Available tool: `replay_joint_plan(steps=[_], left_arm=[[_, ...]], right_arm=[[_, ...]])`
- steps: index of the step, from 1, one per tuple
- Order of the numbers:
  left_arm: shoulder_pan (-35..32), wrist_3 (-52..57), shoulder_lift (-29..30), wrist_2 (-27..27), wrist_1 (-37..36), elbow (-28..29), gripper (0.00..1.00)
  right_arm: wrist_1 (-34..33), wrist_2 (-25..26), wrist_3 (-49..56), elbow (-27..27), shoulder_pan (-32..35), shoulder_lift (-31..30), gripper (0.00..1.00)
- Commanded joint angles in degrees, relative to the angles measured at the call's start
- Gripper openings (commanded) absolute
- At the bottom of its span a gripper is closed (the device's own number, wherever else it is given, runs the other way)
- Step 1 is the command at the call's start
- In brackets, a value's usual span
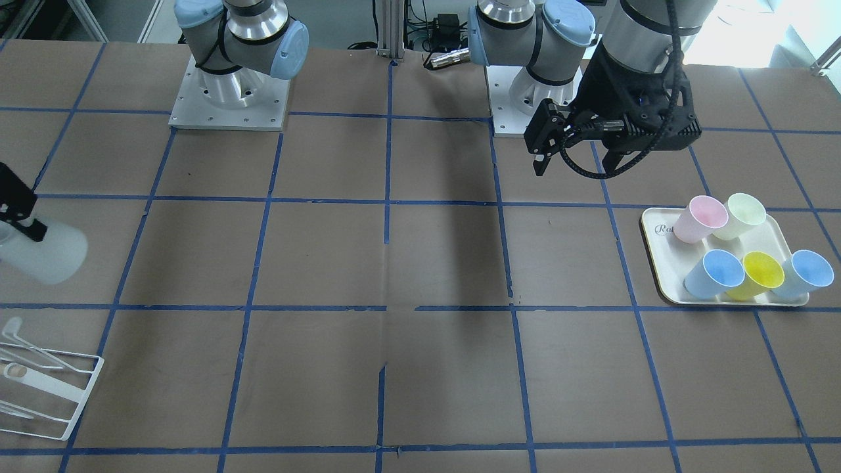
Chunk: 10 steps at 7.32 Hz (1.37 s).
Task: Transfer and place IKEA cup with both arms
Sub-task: 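Lift the white cup from the rack with the right gripper while the left arm rises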
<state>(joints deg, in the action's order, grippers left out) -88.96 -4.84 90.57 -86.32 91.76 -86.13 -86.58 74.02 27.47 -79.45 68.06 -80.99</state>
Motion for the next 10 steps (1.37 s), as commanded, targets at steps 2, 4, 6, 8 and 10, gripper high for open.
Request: replay_joint_plan(steps=[2, 4, 6, 8, 10], left_arm=[[9.38, -0.08, -1.71, 20.05, 6.04, -2.01, 1.00], [12.40, -1.22, -4.34, 41.05, 5.10, -9.11, 1.00], [12.49, -2.01, -5.32, 59.50, 5.09, -11.77, 1.00], [11.18, -2.28, -4.88, 72.98, 2.82, -13.88, 1.00], [8.29, -3.59, -3.65, 80.16, -11.70, -21.23, 1.00]], right_arm=[[15.34, -27.08, 0.38, -0.70, 1.36, -0.92, 0.33], [24.39, -40.11, 3.70, -0.97, 3.29, -1.45, 0.30], [29.87, -47.54, 14.39, -4.64, 4.36, -2.06, 0.30], [36.54, -54.91, 22.69, -9.65, 4.62, -3.55, 0.30], [39.18, -59.48, 23.76, -11.42, 6.90, -4.09, 0.31]])
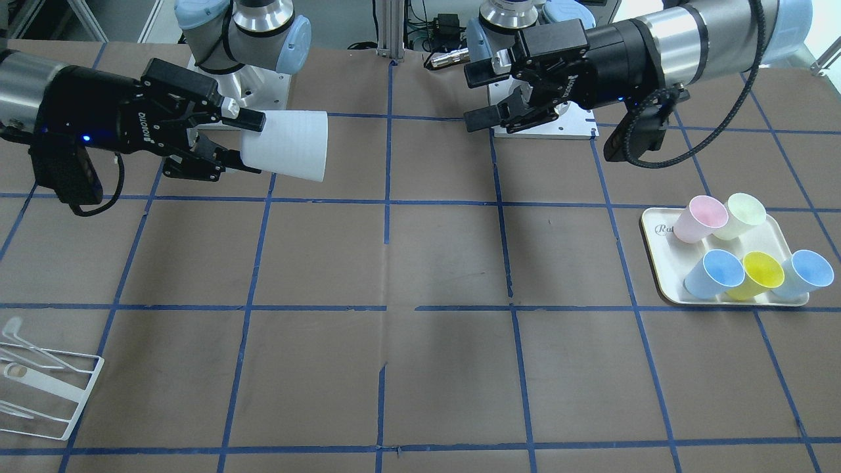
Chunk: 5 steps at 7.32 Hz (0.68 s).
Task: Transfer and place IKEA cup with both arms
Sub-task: 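Lift the white cup from the rack with the right gripper while the left arm rises, then bring the white cup toward the left gripper while the left gripper approaches its rim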
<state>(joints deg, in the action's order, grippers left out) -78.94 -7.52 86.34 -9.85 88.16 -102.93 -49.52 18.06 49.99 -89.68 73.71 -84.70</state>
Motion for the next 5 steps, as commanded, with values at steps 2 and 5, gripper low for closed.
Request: replay_joint_plan(steps=[2, 5], left_arm=[[-5.42, -7.73, 1.37, 3.88, -20.78, -7.81, 1.00], [-6.58, -16.34, 2.17, 4.92, -28.25, -7.72, 1.00]], right_arm=[[4.07, -7.93, 1.34, -1.20, 3.88, -0.82, 0.32], [5.05, -8.66, 1.25, -1.20, 4.16, -1.52, 0.32]])
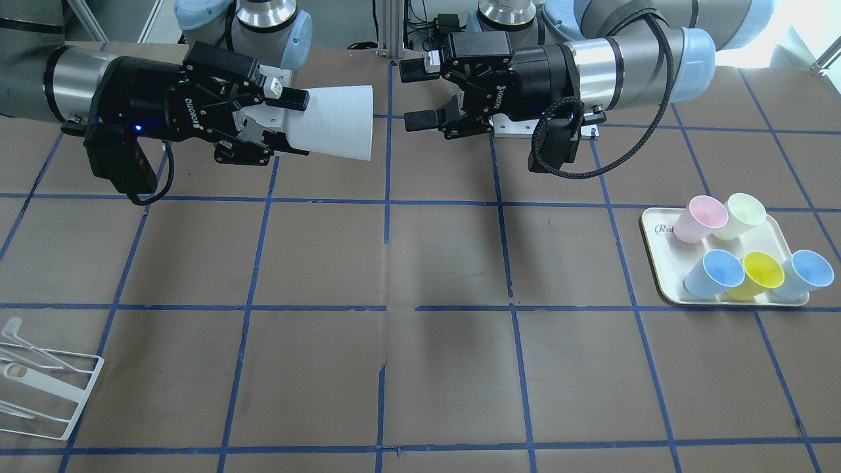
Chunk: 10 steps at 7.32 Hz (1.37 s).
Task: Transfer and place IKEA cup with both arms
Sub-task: 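Bring the white cup toward the left gripper while the left gripper approaches its rim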
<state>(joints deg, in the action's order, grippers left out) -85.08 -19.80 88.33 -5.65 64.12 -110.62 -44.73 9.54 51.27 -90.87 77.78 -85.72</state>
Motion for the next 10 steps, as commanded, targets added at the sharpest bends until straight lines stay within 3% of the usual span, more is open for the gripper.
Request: replay_joint_plan(steps=[1, 4, 7, 9, 10], left_arm=[[-0.44, -11.33, 0.27, 3.95, -10.09, 0.14, 1.00], [-0.53, -12.98, 2.19, 3.72, -16.91, 0.23, 1.00], [-0.53, -13.86, 4.48, 3.28, -16.92, 4.53, 1.00], [-2.01, -14.21, 4.57, 3.19, -16.92, 4.71, 0.99], [-2.20, -14.30, 4.49, 3.19, -16.92, 4.80, 0.95]], right_arm=[[0.26, -0.22, -0.11, 0.00, 0.26, -1.28, 0.32], [0.26, -0.22, -0.11, 0.00, 0.79, -1.38, 0.32], [0.26, -0.57, -0.11, 0.00, 1.75, -1.46, 0.32], [0.08, -4.35, -0.81, 0.34, 5.26, -1.29, 0.31], [0.17, -4.35, -0.73, 0.35, 5.36, -1.38, 0.31]])
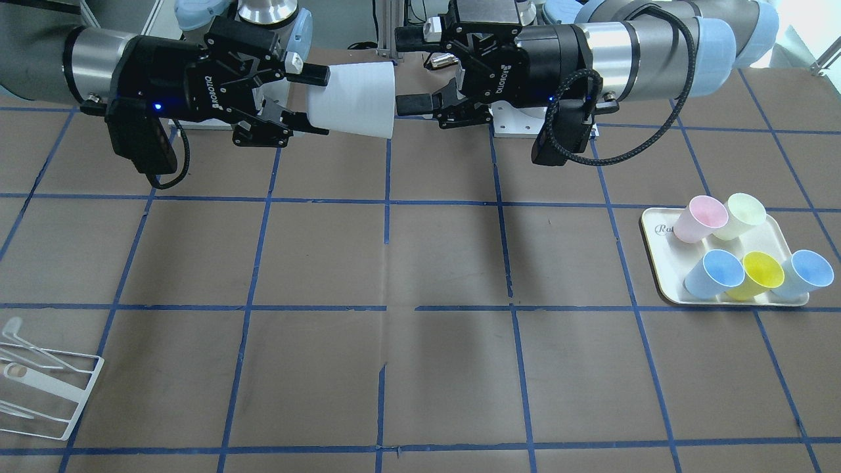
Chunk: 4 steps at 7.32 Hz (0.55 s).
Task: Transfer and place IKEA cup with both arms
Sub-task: 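Close the left gripper on the white cup's rim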
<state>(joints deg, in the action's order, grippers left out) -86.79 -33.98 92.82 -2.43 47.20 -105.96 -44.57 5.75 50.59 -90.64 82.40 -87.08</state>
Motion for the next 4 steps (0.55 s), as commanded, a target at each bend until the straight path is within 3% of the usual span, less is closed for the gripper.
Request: replay_joint_plan(steps=[1, 4], left_arm=[[-0.57, -0.39, -0.18, -0.03, 0.00, 0.23, 0.85], [-0.49, -1.62, -0.45, 0.06, 0.00, 0.23, 0.85]], right_arm=[[0.00, -0.57, -0.14, 0.03, 0.84, -0.02, 0.32], [0.09, -0.57, -0.31, 0.20, 0.66, 0.07, 0.35]])
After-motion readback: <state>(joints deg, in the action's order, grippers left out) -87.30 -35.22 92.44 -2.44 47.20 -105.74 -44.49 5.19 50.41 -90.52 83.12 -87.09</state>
